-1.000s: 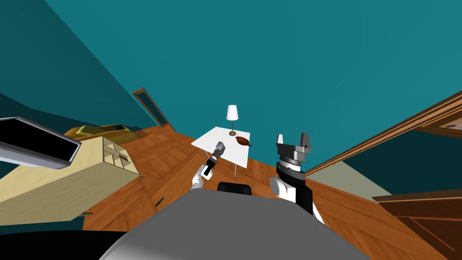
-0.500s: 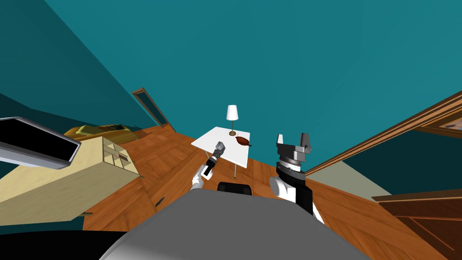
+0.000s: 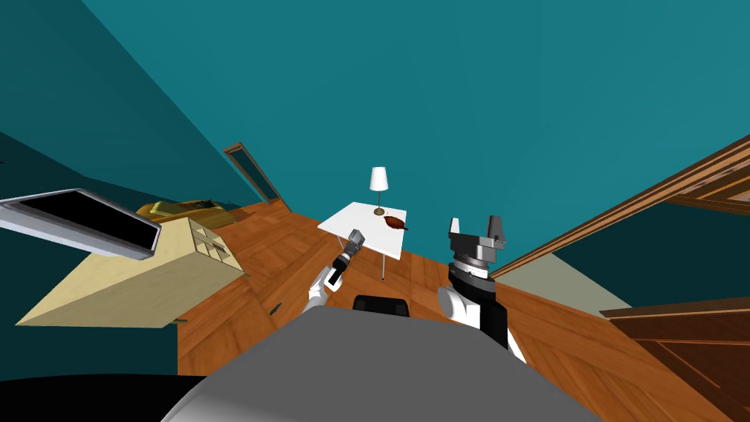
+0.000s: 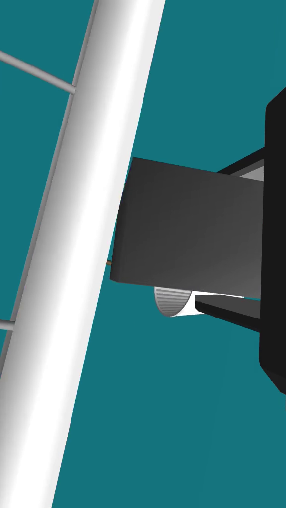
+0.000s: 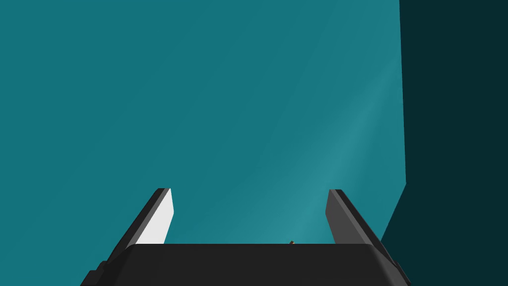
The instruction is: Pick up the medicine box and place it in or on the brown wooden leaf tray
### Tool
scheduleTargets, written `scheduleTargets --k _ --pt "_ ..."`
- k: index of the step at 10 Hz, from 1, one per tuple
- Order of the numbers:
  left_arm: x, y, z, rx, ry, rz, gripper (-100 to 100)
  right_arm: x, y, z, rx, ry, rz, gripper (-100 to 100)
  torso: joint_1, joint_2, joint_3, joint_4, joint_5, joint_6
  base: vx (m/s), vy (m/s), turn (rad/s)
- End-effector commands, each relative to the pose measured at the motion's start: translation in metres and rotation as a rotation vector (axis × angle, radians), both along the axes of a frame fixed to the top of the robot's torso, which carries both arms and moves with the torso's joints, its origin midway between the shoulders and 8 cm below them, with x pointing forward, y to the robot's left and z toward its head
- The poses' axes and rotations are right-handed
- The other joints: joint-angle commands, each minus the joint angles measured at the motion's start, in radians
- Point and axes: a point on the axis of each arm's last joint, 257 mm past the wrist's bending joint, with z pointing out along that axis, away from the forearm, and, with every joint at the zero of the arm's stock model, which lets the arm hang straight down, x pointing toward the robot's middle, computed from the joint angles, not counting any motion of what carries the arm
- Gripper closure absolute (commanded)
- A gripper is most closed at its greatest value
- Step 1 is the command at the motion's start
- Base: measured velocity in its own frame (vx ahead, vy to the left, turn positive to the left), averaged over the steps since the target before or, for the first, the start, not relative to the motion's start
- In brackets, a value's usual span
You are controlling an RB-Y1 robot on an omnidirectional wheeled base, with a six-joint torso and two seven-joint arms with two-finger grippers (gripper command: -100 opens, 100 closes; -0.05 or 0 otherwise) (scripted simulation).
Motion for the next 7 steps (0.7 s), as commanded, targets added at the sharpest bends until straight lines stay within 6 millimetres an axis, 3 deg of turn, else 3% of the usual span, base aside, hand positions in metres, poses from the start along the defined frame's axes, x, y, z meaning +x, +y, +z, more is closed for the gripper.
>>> scheduleTargets --k 1,3,7 --pt "0.002 0.006 -0.007 0.014 0.018 0.007 100 0.0 0.0 0.0 0.0 0.0 0.0 0 0.0 0.0 0.0 0.0 0.0 0.0 -0.275 -0.026 0.075" --pt "0.011 0.006 -0.006 0.006 0.034 0.012 100 0.0 0.0 0.0 0.0 0.0 0.0 0 -0.002 0.0 0.0 0.0 -0.001 0.0 -0.271 -0.022 0.072" --pt "0.028 0.001 0.001 -0.04 0.053 0.017 100 0.0 0.0 0.0 0.0 0.0 0.0 0 -0.005 -0.01 -0.005 0.0 -0.001 0.001 -0.145 -0.042 0.037"
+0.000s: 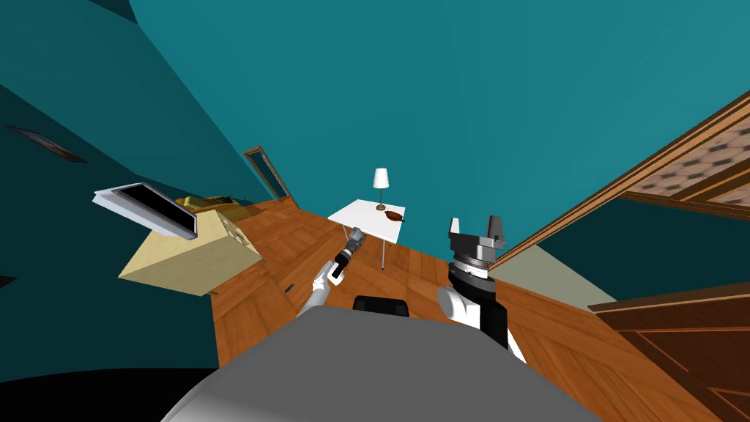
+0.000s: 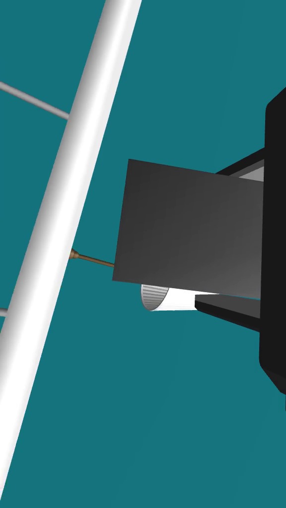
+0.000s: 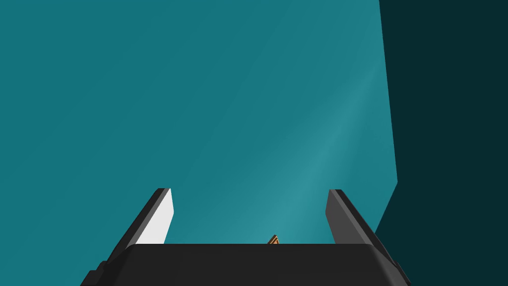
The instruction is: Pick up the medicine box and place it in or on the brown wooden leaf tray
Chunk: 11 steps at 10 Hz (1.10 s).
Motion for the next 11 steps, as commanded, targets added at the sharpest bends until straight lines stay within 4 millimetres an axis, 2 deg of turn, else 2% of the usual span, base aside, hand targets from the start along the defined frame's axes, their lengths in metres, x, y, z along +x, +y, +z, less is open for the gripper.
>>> scheduleTargets --k 1,6,7,11 --pt "0.008 -0.002 0.005 -0.025 0.005 0.001 100 0.0 0.0 0.0 0.0 0.0 0.0 0 0.0 0.0 0.0 0.0 0.0 0.0 -0.098 -0.034 0.021" --pt "0.033 -0.014 0.023 -0.092 0.013 0.01 100 0.0 0.0 0.0 0.0 0.0 0.0 0 0.0 -0.003 -0.001 0.0 0.001 0.001 -0.072 -0.042 -0.008" --pt "0.044 -0.018 0.032 -0.111 0.012 0.015 100 0.0 0.0 0.0 0.0 0.0 0.0 0 0.0 -0.004 -0.002 0.001 0.001 0.002 -0.015 -0.07 -0.08" --pt "0.066 -0.021 0.05 -0.122 0.006 0.035 100 0.0 0.0 0.0 0.0 0.0 0.0 0 -0.003 -0.01 -0.005 0.001 0.0 0.003 0.046 -0.08 -0.093"
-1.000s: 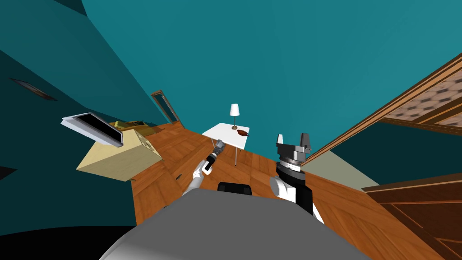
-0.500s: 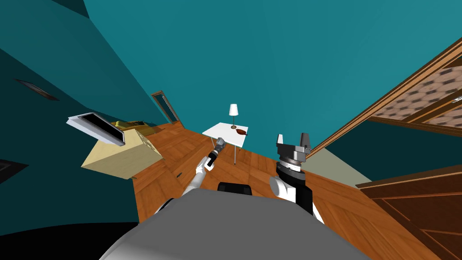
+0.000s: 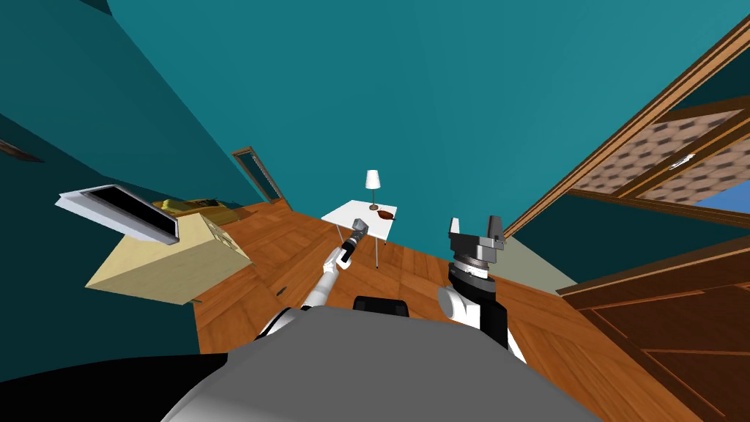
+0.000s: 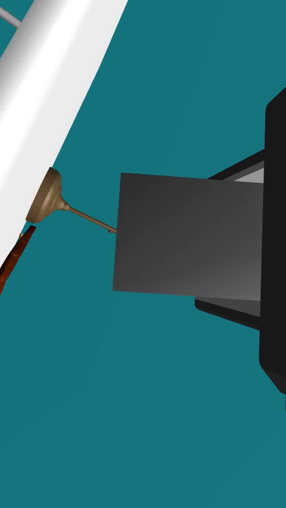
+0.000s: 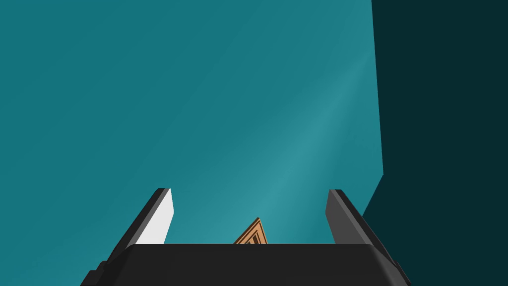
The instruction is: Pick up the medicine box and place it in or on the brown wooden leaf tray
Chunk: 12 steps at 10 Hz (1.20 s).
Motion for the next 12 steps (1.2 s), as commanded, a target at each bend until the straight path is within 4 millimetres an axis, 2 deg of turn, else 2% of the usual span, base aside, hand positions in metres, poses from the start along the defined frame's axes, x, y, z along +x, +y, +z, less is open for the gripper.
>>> scheduleTargets --k 1,7,12 --pt "0.009 0.002 0.007 0.003 -0.003 0.012 100 0.0 0.0 0.0 0.0 0.0 0.0 0 0.0 0.0 0.0 0.0 0.0 0.0 0.092 -0.082 -0.121" --pt "0.042 0.014 0.033 0.043 -0.013 0.075 100 0.0 0.0 0.0 0.0 0.0 0.0 0 -0.002 -0.003 -0.002 0.0 -0.004 0.001 0.127 -0.067 -0.151" --pt "0.06 0.025 0.049 0.072 -0.015 0.121 100 0.0 0.0 0.0 0.0 0.0 0.0 0 -0.003 -0.004 -0.002 0.0 -0.005 -0.001 0.125 -0.034 -0.115"
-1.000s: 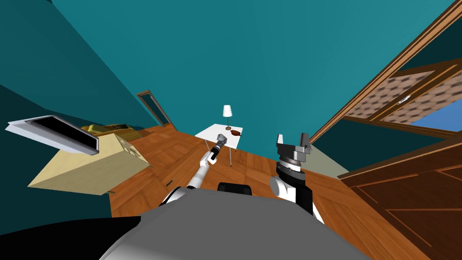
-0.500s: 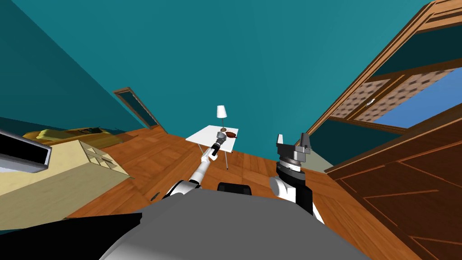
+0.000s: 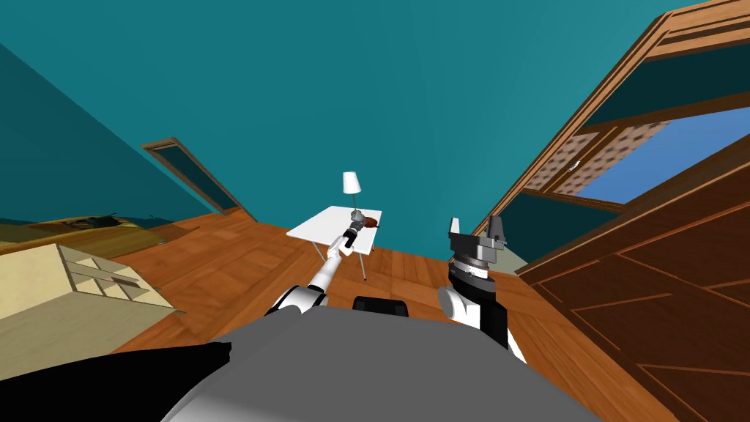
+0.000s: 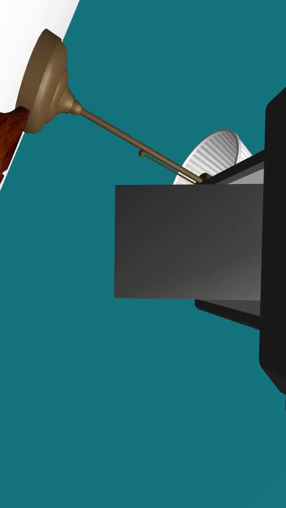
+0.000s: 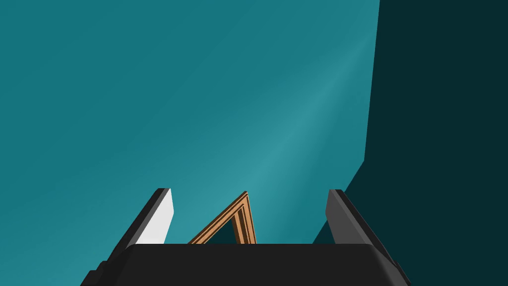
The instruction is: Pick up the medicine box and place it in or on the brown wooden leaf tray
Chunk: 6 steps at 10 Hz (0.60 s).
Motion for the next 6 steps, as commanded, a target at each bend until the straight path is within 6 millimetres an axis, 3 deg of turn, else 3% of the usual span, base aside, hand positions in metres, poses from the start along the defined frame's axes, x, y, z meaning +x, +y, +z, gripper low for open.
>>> scheduleTargets --k 1,4,5,6 --pt "0.006 0.004 0.006 0.009 0.0 0.019 100 0.0 0.0 0.0 0.0 0.0 0.0 0 0.0 0.0 0.0 0.0 0.0 0.0 0.155 -0.037 -0.123" --pt "0.022 0.015 0.023 0.022 -0.004 0.06 100 0.0 0.0 0.0 0.0 0.0 0.0 0 -0.001 -0.004 -0.002 0.0 -0.001 0.001 0.21 -0.032 -0.181" --pt "0.02 0.013 0.02 0.019 -0.004 0.052 100 0.0 0.0 0.0 0.0 0.0 0.0 0 0.0 -0.003 -0.001 0.0 -0.001 0.0 0.086 -0.01 -0.015" --pt "0.021 0.013 0.023 0.02 -0.006 0.053 -100 0.0 0.0 0.0 0.0 0.0 0.0 0 0.001 0.004 0.002 0.0 0.0 -0.001 0.02 -0.003 0.002"
